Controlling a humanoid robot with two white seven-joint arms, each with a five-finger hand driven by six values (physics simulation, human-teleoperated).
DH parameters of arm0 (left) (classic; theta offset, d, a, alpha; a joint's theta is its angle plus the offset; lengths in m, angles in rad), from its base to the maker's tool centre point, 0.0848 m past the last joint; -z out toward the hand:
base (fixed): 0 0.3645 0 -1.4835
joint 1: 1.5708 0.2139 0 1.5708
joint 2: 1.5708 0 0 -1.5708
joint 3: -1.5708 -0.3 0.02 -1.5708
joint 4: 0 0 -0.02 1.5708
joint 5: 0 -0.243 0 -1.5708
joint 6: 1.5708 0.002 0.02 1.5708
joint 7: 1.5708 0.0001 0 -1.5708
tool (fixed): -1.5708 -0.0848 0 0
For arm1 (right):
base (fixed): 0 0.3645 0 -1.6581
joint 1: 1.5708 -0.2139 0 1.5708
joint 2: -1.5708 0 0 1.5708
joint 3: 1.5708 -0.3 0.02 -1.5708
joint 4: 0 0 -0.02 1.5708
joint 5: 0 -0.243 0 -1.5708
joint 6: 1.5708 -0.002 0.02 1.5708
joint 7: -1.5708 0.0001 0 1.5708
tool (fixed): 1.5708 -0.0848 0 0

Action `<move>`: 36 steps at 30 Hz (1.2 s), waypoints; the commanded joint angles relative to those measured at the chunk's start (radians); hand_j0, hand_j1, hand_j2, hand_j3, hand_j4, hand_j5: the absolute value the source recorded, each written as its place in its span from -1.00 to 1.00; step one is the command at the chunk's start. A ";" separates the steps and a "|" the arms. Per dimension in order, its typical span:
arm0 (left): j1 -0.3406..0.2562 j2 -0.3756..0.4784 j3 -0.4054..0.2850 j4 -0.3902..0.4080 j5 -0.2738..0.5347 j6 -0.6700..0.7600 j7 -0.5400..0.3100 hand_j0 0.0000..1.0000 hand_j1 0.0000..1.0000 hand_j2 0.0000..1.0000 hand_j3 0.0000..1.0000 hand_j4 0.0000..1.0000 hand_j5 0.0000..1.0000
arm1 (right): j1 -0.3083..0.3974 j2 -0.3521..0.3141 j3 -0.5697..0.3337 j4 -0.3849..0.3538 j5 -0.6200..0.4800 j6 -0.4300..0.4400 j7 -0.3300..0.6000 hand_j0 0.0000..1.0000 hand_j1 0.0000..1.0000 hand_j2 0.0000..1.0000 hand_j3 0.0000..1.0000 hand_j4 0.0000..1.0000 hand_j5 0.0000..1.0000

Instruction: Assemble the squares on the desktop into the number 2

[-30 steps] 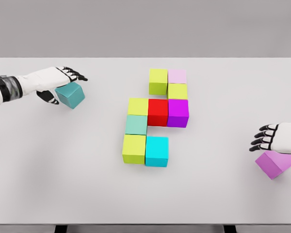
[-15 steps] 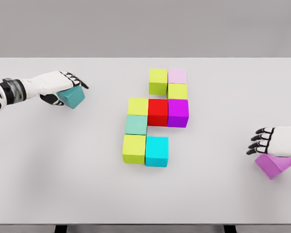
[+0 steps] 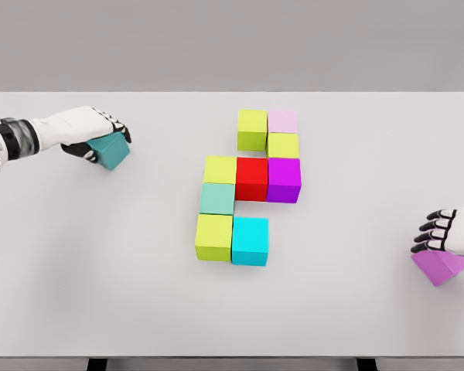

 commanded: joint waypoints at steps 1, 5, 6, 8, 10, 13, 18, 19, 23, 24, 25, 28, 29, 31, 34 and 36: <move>-0.002 -0.011 0.009 0.019 0.005 0.001 0.001 0.12 0.12 0.12 0.12 0.12 0.12 | 0.000 0.004 0.015 -0.001 0.002 -0.001 0.001 0.99 0.99 0.99 0.99 0.99 0.99; -0.021 -0.057 0.009 0.056 0.002 0.001 0.001 0.12 0.12 0.12 0.12 0.12 0.12 | 0.000 0.011 0.023 -0.001 -0.001 -0.001 0.000 0.99 0.99 0.99 0.99 0.99 0.99; -0.026 -0.068 0.009 0.067 0.002 0.001 0.001 0.12 0.12 0.12 0.12 0.12 0.12 | 0.000 0.013 0.024 -0.001 -0.001 -0.001 0.000 0.99 0.99 0.99 0.99 0.99 0.99; -0.044 -0.092 0.009 0.091 0.002 0.001 0.001 0.12 0.12 0.12 0.12 0.12 0.12 | 0.002 0.021 0.027 -0.001 -0.001 -0.001 0.000 0.99 0.99 0.99 0.99 0.99 0.99; -0.057 -0.115 0.009 0.117 0.002 0.001 0.001 0.13 0.13 0.13 0.13 0.13 0.13 | 0.000 0.024 0.037 -0.001 -0.001 -0.001 0.000 0.99 0.99 0.99 0.99 0.99 0.99; -0.075 -0.160 0.009 0.168 0.001 0.001 0.001 0.13 0.13 0.13 0.13 0.13 0.13 | 0.002 0.027 0.038 -0.001 -0.001 -0.001 0.000 0.99 0.99 0.99 0.99 0.99 0.99; -0.110 -0.223 0.009 0.229 0.001 0.001 -0.009 0.13 0.13 0.13 0.13 0.13 0.13 | 0.002 0.045 0.053 -0.001 0.002 -0.001 0.001 1.00 1.00 1.00 1.00 1.00 1.00; -0.117 -0.235 0.009 0.237 0.001 0.001 -0.012 0.13 0.13 0.13 0.13 0.13 0.13 | 0.002 0.050 0.058 -0.001 0.003 -0.001 0.001 1.00 1.00 1.00 1.00 1.00 1.00; -0.140 -0.292 0.009 0.291 0.001 0.001 -0.012 0.13 0.13 0.13 0.13 0.13 0.13 | 0.002 0.054 0.061 -0.001 0.006 -0.001 0.001 1.00 1.00 1.00 1.00 1.00 1.00; -0.144 -0.307 0.009 0.301 0.001 0.001 -0.013 0.13 0.13 0.13 0.13 0.13 0.13 | 0.002 0.054 0.063 0.000 0.008 -0.001 0.001 1.00 1.00 1.00 1.00 1.00 1.00; -0.149 -0.323 0.009 0.309 0.001 0.001 -0.013 0.13 0.13 0.13 0.13 0.13 0.13 | 0.002 0.054 0.067 0.000 0.009 -0.001 0.003 1.00 1.00 1.00 1.00 1.00 1.00; -0.153 -0.361 0.017 0.321 0.001 0.001 -0.021 0.14 0.14 0.14 0.14 0.14 0.14 | 0.002 0.054 0.067 0.000 0.017 -0.001 0.003 1.00 1.00 1.00 1.00 1.00 1.00; -0.158 -0.373 0.018 0.327 0.001 0.001 -0.024 0.14 0.14 0.14 0.14 0.14 0.14 | 0.002 0.054 0.067 0.000 0.022 -0.001 0.003 1.00 1.00 1.00 1.00 1.00 1.00; -0.160 -0.385 0.024 0.327 0.001 0.001 -0.029 0.14 0.14 0.14 0.14 0.14 0.14 | 0.003 0.054 0.067 0.000 0.029 -0.001 0.001 0.98 0.98 0.98 0.98 0.98 0.98; -0.163 -0.402 0.026 0.329 0.001 0.001 -0.030 0.15 0.15 0.15 0.15 0.15 0.15 | 0.003 0.062 0.067 0.002 0.039 -0.001 0.001 0.98 0.98 0.98 0.98 0.98 0.98; -0.164 -0.412 0.032 0.340 0.001 0.001 -0.030 0.15 0.15 0.15 0.15 0.15 0.15 | 0.003 0.062 0.067 0.002 0.039 -0.001 0.003 1.00 1.00 1.00 1.00 1.00 1.00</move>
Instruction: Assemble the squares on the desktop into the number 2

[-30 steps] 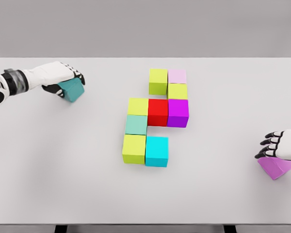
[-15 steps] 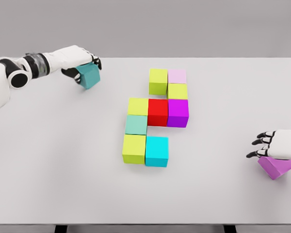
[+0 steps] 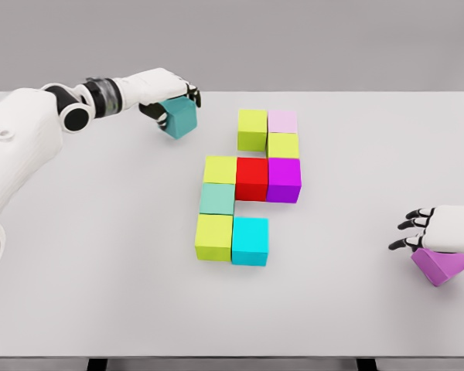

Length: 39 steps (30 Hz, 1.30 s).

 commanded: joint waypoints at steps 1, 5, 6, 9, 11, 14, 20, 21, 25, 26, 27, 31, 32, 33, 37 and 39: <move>0.000 -0.016 0.010 0.019 0.005 0.001 -0.001 0.15 0.15 0.15 0.15 0.15 0.15 | 0.001 0.003 0.053 0.001 0.107 -0.041 0.008 1.00 1.00 1.00 1.00 1.00 1.00; -0.002 -0.031 0.025 0.049 0.005 0.001 -0.007 0.15 0.15 0.15 0.15 0.15 0.15 | 0.001 -0.003 0.052 0.001 0.103 -0.041 0.007 1.00 1.00 1.00 1.00 1.00 1.00; -0.005 -0.032 0.028 0.055 0.005 0.001 -0.007 0.16 0.16 0.16 0.16 0.16 0.16 | 0.001 -0.006 0.050 0.001 0.098 -0.041 0.007 1.00 1.00 1.00 1.00 1.00 1.00; -0.011 -0.055 0.033 0.086 0.005 0.001 -0.007 0.17 0.17 0.17 0.17 0.17 0.17 | 0.001 -0.014 0.041 0.000 0.087 -0.041 0.005 1.00 1.00 1.00 1.00 1.00 1.00; -0.011 -0.060 0.036 0.097 0.005 0.001 -0.007 0.19 0.19 0.19 0.19 0.19 0.19 | 0.000 -0.017 0.039 -0.002 0.086 -0.041 0.001 1.00 1.00 1.00 1.00 1.00 1.00; -0.011 -0.072 0.036 0.098 0.003 0.001 -0.007 0.34 0.34 0.34 0.34 0.34 0.34 | 0.000 -0.021 0.010 -0.002 0.077 -0.041 -0.004 1.00 1.00 1.00 1.00 1.00 1.00; -0.011 -0.083 0.053 0.112 -0.001 0.001 -0.007 0.44 0.44 0.44 0.44 0.44 0.44 | 0.000 -0.018 -0.028 -0.002 0.055 -0.041 -0.007 1.00 1.00 1.00 1.00 1.00 1.00; -0.011 -0.083 0.053 0.112 -0.001 0.001 -0.007 0.44 0.44 0.44 0.44 0.44 0.44 | 0.000 -0.017 -0.040 -0.002 0.055 -0.041 -0.007 1.00 1.00 1.00 1.00 1.00 1.00; -0.011 -0.085 0.053 0.112 -0.001 0.001 -0.007 0.84 0.84 0.84 0.84 0.84 0.84 | 0.001 -0.006 -0.042 -0.002 0.055 -0.041 -0.007 1.00 1.00 1.00 1.00 1.00 1.00; -0.011 -0.085 0.053 0.114 -0.001 0.001 -0.007 0.88 0.88 0.88 0.88 0.88 0.88 | 0.001 -0.003 -0.040 -0.002 0.055 -0.041 -0.005 1.00 1.00 1.00 1.00 1.00 1.00; -0.011 -0.085 0.053 0.114 -0.001 0.001 -0.007 0.89 0.89 0.89 0.89 0.89 0.89 | 0.001 0.000 -0.039 -0.002 0.057 -0.041 -0.004 1.00 1.00 1.00 1.00 1.00 1.00; -0.009 -0.085 0.051 0.114 -0.003 0.001 -0.007 1.00 1.00 1.00 1.00 1.00 1.00 | 0.001 0.000 -0.031 0.000 0.063 -0.041 0.002 1.00 1.00 1.00 1.00 1.00 1.00; -0.009 -0.085 0.051 0.114 -0.003 0.001 -0.007 1.00 1.00 1.00 1.00 1.00 1.00 | 0.001 0.002 -0.030 0.000 0.069 -0.041 0.002 1.00 1.00 1.00 1.00 1.00 1.00; -0.011 -0.082 0.053 0.114 -0.001 0.001 -0.007 1.00 1.00 1.00 1.00 1.00 1.00 | 0.001 0.005 -0.028 0.000 0.072 -0.041 0.002 1.00 1.00 1.00 1.00 1.00 1.00; -0.017 -0.057 0.074 0.114 0.000 0.001 -0.005 1.00 1.00 1.00 1.00 1.00 1.00 | 0.001 0.011 -0.014 0.000 0.073 -0.041 0.004 1.00 1.00 1.00 1.00 1.00 1.00; -0.023 -0.029 0.077 0.114 0.000 0.001 -0.005 1.00 1.00 1.00 1.00 1.00 1.00 | 0.003 0.022 -0.008 0.000 0.075 -0.041 0.005 1.00 1.00 1.00 1.00 1.00 1.00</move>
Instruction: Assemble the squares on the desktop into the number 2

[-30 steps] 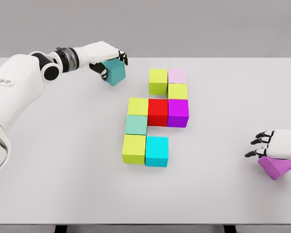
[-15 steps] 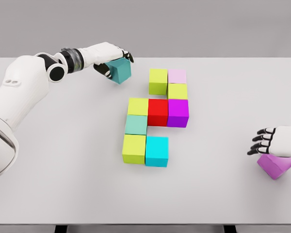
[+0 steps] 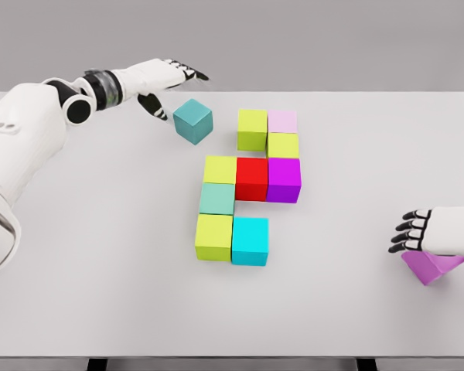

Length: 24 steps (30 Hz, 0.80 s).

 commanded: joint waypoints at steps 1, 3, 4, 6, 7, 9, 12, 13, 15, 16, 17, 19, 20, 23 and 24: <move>0.000 0.038 0.014 0.000 0.005 0.001 0.001 1.00 1.00 1.00 1.00 1.00 1.00 | 0.000 0.008 0.015 0.000 -0.010 0.002 0.000 1.00 1.00 1.00 1.00 1.00 1.00; 0.002 0.067 0.014 -0.002 0.005 0.001 0.001 1.00 1.00 1.00 1.00 1.00 1.00 | -0.001 0.009 0.018 0.000 -0.010 0.002 0.000 1.00 1.00 1.00 1.00 1.00 1.00; 0.005 0.087 0.012 -0.003 0.002 0.001 -0.001 0.96 0.96 0.96 0.96 0.96 0.96 | 0.000 0.009 0.018 0.000 -0.009 0.002 0.000 1.00 1.00 1.00 1.00 1.00 1.00; 0.011 0.115 0.006 -0.006 -0.030 0.001 -0.002 0.66 0.66 0.66 0.66 0.66 0.66 | 0.000 0.015 0.018 0.000 0.003 0.002 0.000 1.00 1.00 1.00 1.00 1.00 1.00; 0.015 0.124 0.008 -0.003 -0.054 0.001 -0.002 0.63 0.63 0.63 0.63 0.63 0.63 | 0.000 0.016 0.023 0.000 0.014 0.002 0.000 1.00 1.00 1.00 1.00 1.00 1.00; 0.020 0.124 0.006 -0.002 -0.067 0.001 -0.002 0.63 0.63 0.63 0.63 0.63 0.63 | 0.000 0.017 0.031 0.000 0.022 0.002 0.002 0.99 0.99 0.99 0.99 0.99 0.99; 0.031 0.121 0.006 -0.003 -0.111 0.001 -0.002 0.64 0.64 0.64 0.64 0.64 0.64 | 0.000 0.023 0.031 0.000 0.042 0.002 0.002 0.77 0.77 0.77 0.77 0.77 0.77; 0.031 0.118 0.004 -0.003 -0.133 0.001 -0.002 0.64 0.64 0.64 0.64 0.64 0.64 | 0.000 0.023 0.031 0.000 0.043 0.002 0.002 0.72 0.72 0.72 0.72 0.72 0.72; 0.031 0.114 0.003 -0.013 -0.163 0.001 -0.002 0.64 0.64 0.64 0.64 0.64 0.64 | 0.000 0.023 0.029 0.000 0.045 0.002 0.002 0.59 0.59 0.59 0.59 0.59 0.59; 0.031 0.114 0.003 -0.016 -0.173 0.001 -0.002 0.65 0.65 0.65 0.65 0.65 0.65 | 0.000 0.023 0.029 0.001 0.045 0.002 0.000 0.56 0.56 0.56 0.56 0.56 0.56; 0.031 0.112 0.003 -0.017 -0.183 0.001 -0.007 0.65 0.65 0.65 0.65 0.65 0.65 | 0.000 0.023 0.026 0.001 0.045 0.002 0.000 0.46 0.46 0.46 0.46 0.46 0.46; 0.037 0.112 0.001 -0.039 -0.188 0.001 -0.022 0.65 0.65 0.65 0.65 0.65 0.65 | 0.000 0.023 0.018 0.001 0.042 0.002 0.000 0.43 0.43 0.43 0.43 0.43 0.43; 0.037 0.112 0.001 -0.039 -0.188 0.001 -0.025 0.65 0.65 0.65 0.65 0.65 0.65 | 0.000 0.025 0.017 0.003 0.040 0.002 -0.001 0.43 0.43 0.43 0.43 0.43 0.43; 0.034 0.110 0.001 -0.042 -0.193 0.001 -0.039 0.66 0.66 0.66 0.66 0.66 0.66 | 0.000 0.025 -0.006 0.001 0.037 0.002 -0.001 0.33 0.33 0.33 0.33 0.33 0.33; 0.032 0.110 0.001 -0.042 -0.194 0.001 -0.041 0.66 0.66 0.66 0.66 0.66 0.66 | -0.001 0.025 -0.012 0.003 0.033 0.002 -0.001 0.31 0.31 0.31 0.31 0.31 0.31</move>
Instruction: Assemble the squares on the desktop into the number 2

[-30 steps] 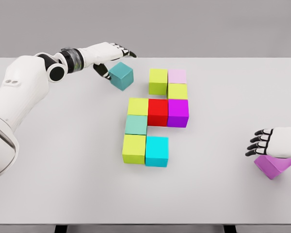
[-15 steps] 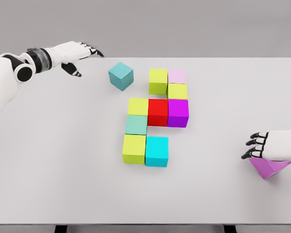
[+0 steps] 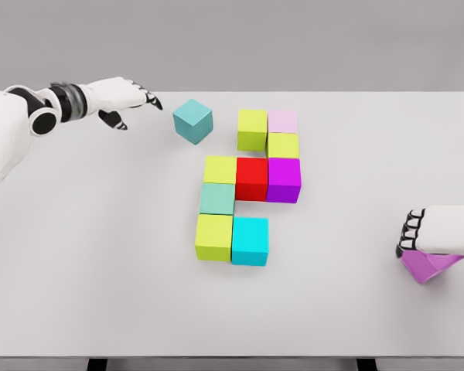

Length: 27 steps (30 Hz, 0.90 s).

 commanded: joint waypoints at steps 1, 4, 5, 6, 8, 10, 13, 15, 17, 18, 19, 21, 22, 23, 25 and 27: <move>0.000 -0.005 0.005 -0.004 0.001 0.001 -0.010 0.66 0.66 0.66 0.66 0.66 0.66 | 0.000 0.002 -0.014 0.001 0.006 -0.003 -0.005 0.29 0.29 0.29 0.29 0.29 0.29; 0.000 -0.029 0.005 -0.004 -0.001 0.001 -0.013 0.67 0.67 0.67 0.67 0.67 0.67 | -0.002 0.010 -0.021 0.001 0.003 -0.003 -0.005 0.29 0.29 0.29 0.29 0.29 0.29; -0.002 -0.036 0.005 -0.004 -0.001 0.001 -0.013 0.67 0.67 0.67 0.67 0.67 0.67 | -0.002 0.021 -0.029 0.001 0.003 -0.003 -0.005 0.29 0.29 0.29 0.29 0.29 0.29; -0.002 -0.037 0.005 -0.004 -0.001 0.001 -0.021 0.67 0.67 0.67 0.67 0.67 0.67 | -0.002 0.025 -0.044 0.001 0.002 -0.003 -0.005 0.29 0.29 0.29 0.29 0.29 0.29; -0.003 -0.045 0.005 -0.002 -0.001 0.001 -0.027 0.67 0.67 0.67 0.67 0.67 0.67 | -0.002 0.035 -0.058 0.001 -0.003 -0.003 -0.005 0.29 0.29 0.29 0.29 0.29 0.29; -0.002 -0.046 0.005 -0.004 0.001 0.001 -0.027 0.67 0.67 0.67 0.67 0.67 0.67 | -0.002 0.047 -0.064 0.001 -0.003 -0.003 -0.005 0.29 0.29 0.29 0.29 0.29 0.29; 0.006 -0.046 0.007 -0.019 0.001 0.001 -0.027 0.67 0.67 0.67 0.67 0.67 0.67 | -0.002 0.068 -0.080 0.006 -0.003 -0.003 -0.005 0.29 0.29 0.29 0.29 0.29 0.29; 0.011 -0.045 0.007 -0.036 0.001 0.001 -0.027 0.67 0.67 0.67 0.67 0.67 0.67 | -0.003 0.085 -0.086 0.009 -0.003 -0.003 -0.005 0.29 0.29 0.29 0.29 0.29 0.29; 0.014 -0.040 0.007 -0.062 0.001 0.001 -0.027 0.67 0.67 0.67 0.67 0.67 0.67 | -0.005 0.107 -0.092 0.019 -0.002 -0.003 -0.004 0.29 0.29 0.29 0.29 0.29 0.29; 0.017 -0.040 0.007 -0.064 0.002 0.001 -0.027 0.67 0.67 0.67 0.67 0.67 0.67 | -0.005 0.121 -0.104 0.036 -0.003 -0.003 -0.004 0.29 0.29 0.29 0.29 0.29 0.29; 0.018 -0.039 0.007 -0.067 0.002 0.001 -0.027 0.67 0.67 0.67 0.67 0.67 0.67 | -0.005 0.134 -0.115 0.044 -0.003 -0.003 -0.004 0.29 0.29 0.29 0.29 0.29 0.29; 0.018 -0.036 0.007 -0.088 0.002 0.001 -0.027 0.67 0.67 0.67 0.67 0.67 0.67 | -0.006 0.140 -0.124 0.043 -0.003 -0.003 -0.004 0.29 0.29 0.29 0.29 0.29 0.29; 0.021 -0.036 0.007 -0.094 0.002 0.001 -0.027 0.67 0.67 0.67 0.67 0.67 0.67 | -0.006 0.148 -0.133 0.044 -0.003 -0.003 -0.004 0.29 0.29 0.29 0.29 0.29 0.29; 0.023 -0.036 0.007 -0.098 0.002 0.001 -0.027 0.67 0.67 0.67 0.67 0.67 0.67 | -0.006 0.159 -0.138 0.044 -0.003 -0.003 -0.002 0.29 0.29 0.29 0.29 0.29 0.29; 0.028 -0.036 0.007 -0.110 0.002 0.001 -0.027 0.67 0.67 0.67 0.67 0.67 0.67 | -0.006 0.179 -0.138 0.046 -0.002 -0.003 -0.002 0.29 0.29 0.29 0.29 0.29 0.29; 0.029 -0.036 0.007 -0.119 0.002 0.001 -0.027 0.67 0.67 0.67 0.67 0.67 0.67 | -0.006 0.202 -0.138 0.049 0.000 -0.003 0.000 0.29 0.29 0.29 0.29 0.29 0.29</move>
